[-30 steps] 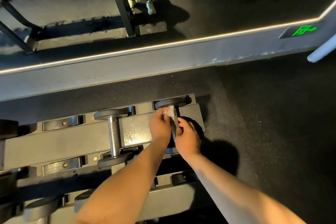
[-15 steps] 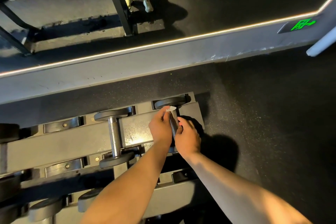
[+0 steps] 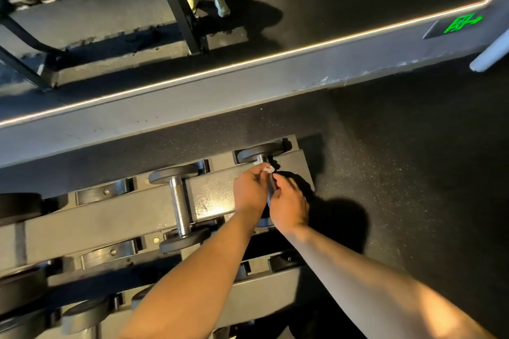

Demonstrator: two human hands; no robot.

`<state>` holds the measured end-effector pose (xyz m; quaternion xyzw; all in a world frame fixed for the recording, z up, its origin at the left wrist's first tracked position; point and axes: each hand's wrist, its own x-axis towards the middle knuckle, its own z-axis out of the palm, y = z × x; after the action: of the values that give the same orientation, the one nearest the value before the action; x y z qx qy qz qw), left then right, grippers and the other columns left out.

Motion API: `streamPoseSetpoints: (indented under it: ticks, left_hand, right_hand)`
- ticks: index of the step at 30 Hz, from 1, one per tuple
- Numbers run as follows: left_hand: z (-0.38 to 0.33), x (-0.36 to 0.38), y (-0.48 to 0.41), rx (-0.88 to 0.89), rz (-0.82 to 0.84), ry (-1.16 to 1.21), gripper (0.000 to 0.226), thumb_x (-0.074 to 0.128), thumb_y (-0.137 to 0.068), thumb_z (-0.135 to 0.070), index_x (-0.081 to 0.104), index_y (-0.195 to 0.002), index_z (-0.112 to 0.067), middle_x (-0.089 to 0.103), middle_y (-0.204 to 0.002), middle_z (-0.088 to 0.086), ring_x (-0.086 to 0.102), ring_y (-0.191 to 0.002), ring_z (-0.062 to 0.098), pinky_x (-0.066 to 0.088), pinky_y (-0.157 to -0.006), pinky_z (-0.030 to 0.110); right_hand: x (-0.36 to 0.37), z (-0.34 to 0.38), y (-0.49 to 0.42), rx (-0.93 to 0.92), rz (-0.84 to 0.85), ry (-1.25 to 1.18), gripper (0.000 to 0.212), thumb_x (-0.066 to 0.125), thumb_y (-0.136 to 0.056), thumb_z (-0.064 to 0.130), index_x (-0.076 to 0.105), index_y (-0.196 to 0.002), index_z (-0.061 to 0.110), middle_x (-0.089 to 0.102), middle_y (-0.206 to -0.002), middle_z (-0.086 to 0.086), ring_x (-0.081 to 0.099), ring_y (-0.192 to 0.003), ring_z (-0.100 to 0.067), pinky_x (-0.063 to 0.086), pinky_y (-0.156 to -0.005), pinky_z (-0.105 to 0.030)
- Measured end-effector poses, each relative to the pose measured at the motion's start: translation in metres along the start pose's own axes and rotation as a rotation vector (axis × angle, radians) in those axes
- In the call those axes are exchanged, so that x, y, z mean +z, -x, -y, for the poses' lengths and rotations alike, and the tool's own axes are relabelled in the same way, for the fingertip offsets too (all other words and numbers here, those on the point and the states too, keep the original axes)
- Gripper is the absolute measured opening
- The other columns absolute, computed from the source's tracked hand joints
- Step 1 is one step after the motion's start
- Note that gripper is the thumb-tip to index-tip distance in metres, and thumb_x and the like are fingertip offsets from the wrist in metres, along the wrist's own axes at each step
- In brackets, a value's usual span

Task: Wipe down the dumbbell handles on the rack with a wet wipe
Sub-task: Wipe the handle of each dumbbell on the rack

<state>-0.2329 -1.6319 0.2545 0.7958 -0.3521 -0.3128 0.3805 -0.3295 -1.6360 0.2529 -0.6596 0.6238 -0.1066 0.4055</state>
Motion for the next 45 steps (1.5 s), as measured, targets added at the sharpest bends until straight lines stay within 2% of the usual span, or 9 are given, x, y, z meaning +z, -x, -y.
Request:
streamPoseSetpoints:
  ticks: [5,9,13,20,27,30,35,40,45]
  left_hand:
    - [-0.001,-0.003,-0.013,-0.092,-0.014,0.018,0.024,0.054,-0.103,-0.014,0.076,-0.111,-0.020,0.070,-0.094,-0.008,0.062,-0.080,-0.001,0.043,-0.067,0.002]
    - [-0.005,0.002,-0.022,-0.201,-0.028,0.106,0.022,0.055,-0.103,-0.016,0.077,-0.107,-0.019,0.074,-0.094,0.001,0.068,-0.087,0.015,0.057,-0.081,0.029]
    - [-0.003,0.005,-0.004,-0.143,0.003,0.071,0.023,0.053,-0.104,-0.012,0.073,-0.109,-0.022,0.068,-0.084,-0.011,0.061,-0.074,-0.005,0.047,-0.065,0.007]
    - [0.014,0.000,0.019,-0.058,0.099,-0.053,0.023,0.055,-0.102,-0.014,0.074,-0.110,-0.025,0.071,-0.096,-0.010,0.061,-0.079,-0.005,0.043,-0.066,0.003]
    - [-0.004,-0.004,-0.014,-0.184,0.019,0.063,0.023,0.050,-0.104,-0.020,0.073,-0.109,-0.022,0.073,-0.100,0.001,0.067,-0.090,0.014,0.053,-0.077,0.028]
    - [-0.005,0.003,-0.011,-0.161,0.041,-0.014,0.020,0.048,-0.105,-0.018,0.067,-0.109,-0.023,0.072,-0.099,0.005,0.066,-0.086,0.018,0.051,-0.072,0.027]
    - [0.014,0.000,0.031,-0.124,0.134,-0.027,0.026,0.048,-0.104,-0.013,0.067,-0.112,-0.029,0.069,-0.098,-0.010,0.060,-0.078,-0.005,0.043,-0.060,0.002]
    - [0.023,-0.003,0.048,-0.184,0.234,-0.044,0.026,0.052,-0.100,-0.013,0.071,-0.107,-0.029,0.073,-0.097,-0.007,0.068,-0.083,0.014,0.054,-0.075,0.026]
    - [0.019,-0.011,0.043,-0.207,0.296,-0.055,0.027,0.053,-0.100,-0.012,0.075,-0.106,-0.027,0.074,-0.096,-0.004,0.066,-0.078,0.012,0.052,-0.066,0.019]
  right_hand:
    - [-0.003,-0.001,-0.001,-0.021,0.012,-0.021,0.039,0.048,-0.101,0.020,0.054,-0.139,0.027,0.056,-0.134,0.001,0.056,-0.123,-0.024,0.049,-0.101,-0.045]
    - [-0.003,-0.002,-0.003,-0.011,0.030,-0.036,0.039,0.048,-0.101,0.023,0.052,-0.140,0.028,0.055,-0.136,0.002,0.055,-0.126,-0.024,0.049,-0.102,-0.046]
    - [-0.006,-0.002,0.000,0.000,0.032,-0.023,0.044,0.045,-0.101,0.018,0.049,-0.144,0.028,0.052,-0.141,0.001,0.051,-0.131,-0.026,0.046,-0.105,-0.047]
    - [-0.007,-0.003,0.002,0.001,0.035,-0.067,0.032,0.041,-0.101,0.019,0.059,-0.124,0.031,0.062,-0.120,0.004,0.061,-0.111,-0.021,0.053,-0.093,-0.046]
    - [-0.003,-0.004,0.001,-0.007,-0.019,-0.065,0.033,0.051,-0.100,0.018,0.060,-0.130,0.026,0.065,-0.119,0.002,0.062,-0.114,-0.022,0.054,-0.093,-0.041]
    - [-0.003,-0.004,0.001,0.009,-0.028,-0.090,0.034,0.050,-0.100,0.017,0.060,-0.132,0.025,0.066,-0.120,0.002,0.061,-0.117,-0.022,0.053,-0.094,-0.040]
    - [-0.005,-0.004,0.003,0.020,-0.006,-0.175,0.031,0.049,-0.100,0.018,0.064,-0.124,0.029,0.067,-0.116,0.006,0.061,-0.110,-0.018,0.053,-0.091,-0.036]
    - [-0.009,-0.006,0.002,0.035,0.093,-0.259,0.032,0.050,-0.100,0.016,0.063,-0.127,0.028,0.067,-0.117,0.005,0.061,-0.110,-0.016,0.055,-0.089,-0.034]
    - [-0.028,-0.007,0.011,0.081,0.197,-0.432,0.036,0.041,-0.103,0.005,0.063,-0.127,0.018,0.060,-0.105,0.009,0.058,-0.103,-0.007,0.045,-0.089,-0.021]
